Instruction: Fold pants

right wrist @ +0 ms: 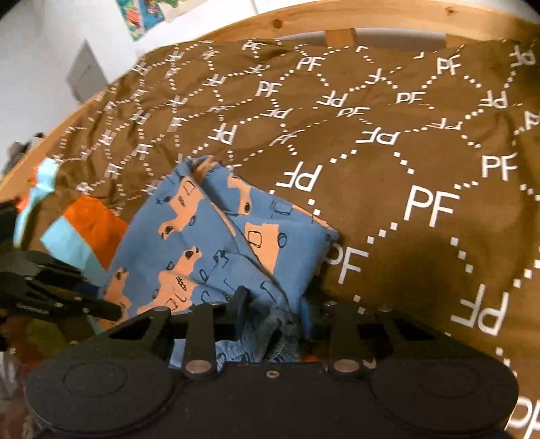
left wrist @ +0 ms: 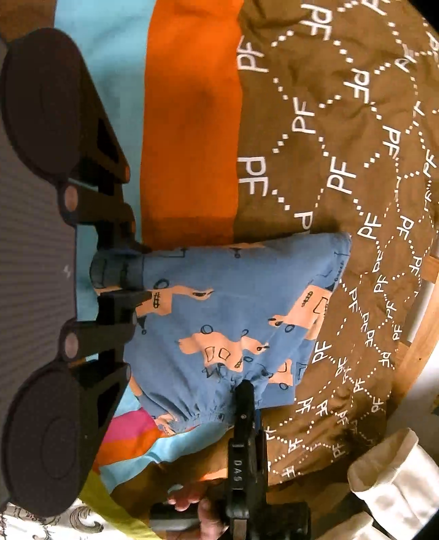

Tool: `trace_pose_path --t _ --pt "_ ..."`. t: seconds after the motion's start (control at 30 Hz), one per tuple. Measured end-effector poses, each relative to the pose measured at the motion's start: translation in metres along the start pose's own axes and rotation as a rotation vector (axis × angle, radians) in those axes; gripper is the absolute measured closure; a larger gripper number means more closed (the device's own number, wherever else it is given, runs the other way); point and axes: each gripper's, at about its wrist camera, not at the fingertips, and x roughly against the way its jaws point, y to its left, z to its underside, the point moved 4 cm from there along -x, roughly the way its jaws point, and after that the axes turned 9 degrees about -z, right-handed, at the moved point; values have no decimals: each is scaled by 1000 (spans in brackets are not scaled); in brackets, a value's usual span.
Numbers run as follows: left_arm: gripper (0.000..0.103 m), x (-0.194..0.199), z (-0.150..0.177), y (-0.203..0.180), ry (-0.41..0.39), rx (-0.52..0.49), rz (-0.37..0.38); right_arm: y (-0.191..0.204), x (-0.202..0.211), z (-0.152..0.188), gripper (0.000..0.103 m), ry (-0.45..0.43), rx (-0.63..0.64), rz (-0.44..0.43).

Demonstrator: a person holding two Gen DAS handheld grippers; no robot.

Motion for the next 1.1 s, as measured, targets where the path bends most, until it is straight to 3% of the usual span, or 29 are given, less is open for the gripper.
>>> trace_pose_path --t 0.17,0.33,0.6,1.1 --pt "86 5 -3 -9 9 7 -51 26 -3 2 75 0 104 134" --pt "86 14 -1 -10 -17 -4 -63 46 5 6 79 -29 209 197" --pt "87 26 2 -15 -57 -18 -74 74 19 11 80 -67 353 246" --pt "87 38 4 -10 -107 25 -65 88 32 7 80 -112 356 241"
